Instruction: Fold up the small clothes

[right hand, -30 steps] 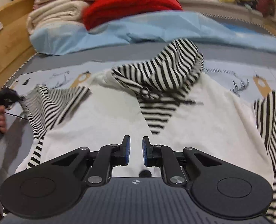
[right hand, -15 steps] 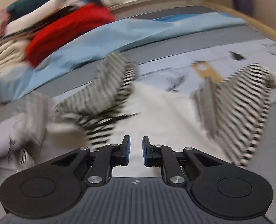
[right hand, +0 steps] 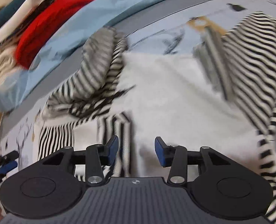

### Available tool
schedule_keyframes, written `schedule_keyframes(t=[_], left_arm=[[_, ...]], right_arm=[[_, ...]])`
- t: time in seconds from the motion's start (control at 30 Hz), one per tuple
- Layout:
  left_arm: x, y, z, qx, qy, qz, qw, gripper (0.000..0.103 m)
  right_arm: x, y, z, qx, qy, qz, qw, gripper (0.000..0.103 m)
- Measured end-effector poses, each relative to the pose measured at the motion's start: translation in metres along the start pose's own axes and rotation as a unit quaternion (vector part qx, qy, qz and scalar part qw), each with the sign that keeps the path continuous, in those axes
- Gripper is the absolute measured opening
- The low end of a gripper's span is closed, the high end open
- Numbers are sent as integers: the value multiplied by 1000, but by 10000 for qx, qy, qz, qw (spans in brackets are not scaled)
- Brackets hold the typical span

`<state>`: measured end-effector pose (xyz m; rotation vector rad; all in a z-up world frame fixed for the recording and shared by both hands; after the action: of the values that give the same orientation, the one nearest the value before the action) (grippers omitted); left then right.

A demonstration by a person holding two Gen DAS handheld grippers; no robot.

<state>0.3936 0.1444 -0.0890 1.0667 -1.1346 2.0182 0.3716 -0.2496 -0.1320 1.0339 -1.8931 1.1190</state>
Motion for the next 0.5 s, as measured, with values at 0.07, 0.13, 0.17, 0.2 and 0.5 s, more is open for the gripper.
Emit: schedule_keyframes(t=[0.07, 0.13, 0.17, 0.2, 0.5], left_arm=[[-2, -2, -3, 171, 176, -109, 9996, 44], [3, -2, -3, 90, 175, -79, 9998, 44], [4, -2, -3, 55, 126, -44, 9999, 44], [5, -1, -3, 58, 112, -29, 9999, 44], [10, 3, -9, 230, 96, -48, 9997, 44]], right_arm=[[-7, 5, -20, 408, -116, -66, 9991, 45], [-10, 12, -46, 1043, -137, -45, 9944, 45], [-10, 16, -58, 1367, -133, -11, 9905, 45], [-10, 22, -72, 1770, -92, 47, 9842, 45], [-31, 74, -130, 4225, 729, 177, 9032, 47]])
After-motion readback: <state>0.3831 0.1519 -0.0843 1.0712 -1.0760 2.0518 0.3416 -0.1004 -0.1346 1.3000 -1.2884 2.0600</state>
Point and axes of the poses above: each gripper's, at about its wrist camera, not at the fingertips, and x roughly against the way its jaws point, z to its right, y to its underside, the point moved 2 cm from there along -x, roughly the way its jaws point, and after that the axes turned 4 degrees about -z, right-handed, at the moved point
